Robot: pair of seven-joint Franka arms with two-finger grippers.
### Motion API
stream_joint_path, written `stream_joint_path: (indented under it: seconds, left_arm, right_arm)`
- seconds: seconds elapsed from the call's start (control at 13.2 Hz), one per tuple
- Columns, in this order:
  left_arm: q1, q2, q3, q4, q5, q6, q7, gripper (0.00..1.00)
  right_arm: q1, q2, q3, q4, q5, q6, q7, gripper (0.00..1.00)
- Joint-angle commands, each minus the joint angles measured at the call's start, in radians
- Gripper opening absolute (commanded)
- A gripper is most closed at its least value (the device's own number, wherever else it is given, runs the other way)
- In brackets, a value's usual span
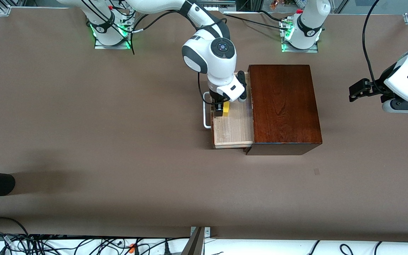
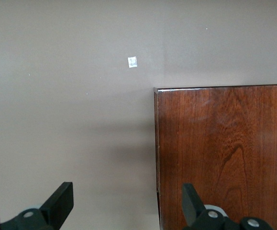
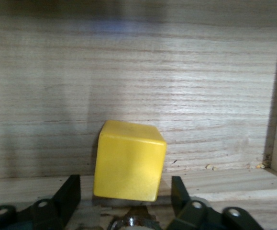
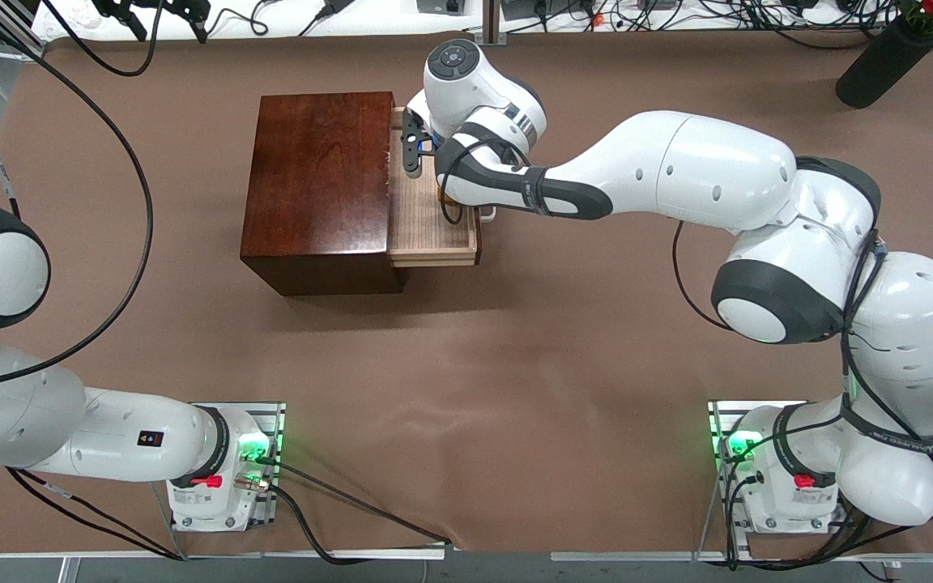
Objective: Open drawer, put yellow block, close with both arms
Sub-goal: 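Release the cube in the drawer and lift the right gripper away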
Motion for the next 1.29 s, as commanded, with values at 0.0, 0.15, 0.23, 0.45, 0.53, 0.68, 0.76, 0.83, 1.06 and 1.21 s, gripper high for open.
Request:
stream_joint_path:
  seconds: [0.0, 0.15, 0.23, 0.45, 0.53, 0.68, 0.76, 0.83, 1.06, 1.21]
  left_arm:
    - [-0.011, 0.014, 0.005, 0.032, 0.013, -0.009, 0.007, 1.00]
    - [-0.012, 0.017, 0.003, 0.045, 0.015, -0.010, 0.006, 1.00]
    - [-0.015, 0.017, 0.003, 0.049, 0.015, -0.010, 0.006, 1.00]
    - [-0.026, 0.017, 0.002, 0.049, 0.018, -0.010, 0.006, 1.00]
    - [-0.024, 0.017, 0.002, 0.050, 0.010, -0.010, 0.004, 1.00]
    - [-0.024, 0.017, 0.002, 0.050, 0.010, -0.010, 0.004, 1.00]
    - [-0.026, 0.017, 0.002, 0.050, 0.010, -0.010, 0.004, 1.00]
    - [-0.026, 0.017, 0.002, 0.050, 0.006, -0.010, 0.004, 1.00]
    - [-0.034, 0.018, 0.000, 0.052, 0.001, -0.010, 0.004, 1.00]
    - [-0.067, 0.018, -0.003, 0.053, 0.003, -0.010, 0.004, 1.00]
  right_arm:
    - [-0.003, -0.017, -0.002, 0.037, 0.001, -0.046, -0.007, 1.00]
    - [-0.004, -0.059, -0.004, 0.101, 0.001, -0.138, -0.007, 1.00]
    - [-0.015, -0.081, -0.005, 0.133, 0.001, -0.210, -0.007, 1.00]
    - [-0.076, -0.203, -0.039, 0.161, -0.009, -0.318, -0.004, 1.00]
    - [-0.093, -0.233, -0.077, 0.161, -0.010, -0.331, -0.015, 1.00]
    - [-0.096, -0.317, -0.151, 0.156, -0.010, -0.395, -0.015, 1.00]
    - [-0.096, -0.332, -0.192, 0.156, -0.012, -0.452, -0.015, 1.00]
    - [-0.096, -0.340, -0.237, 0.158, -0.010, -0.500, -0.016, 1.00]
    - [-0.096, -0.369, -0.341, 0.158, -0.001, -0.526, -0.015, 1.00]
    - [-0.098, -0.398, -0.387, 0.158, -0.003, -0.526, -0.007, 1.00]
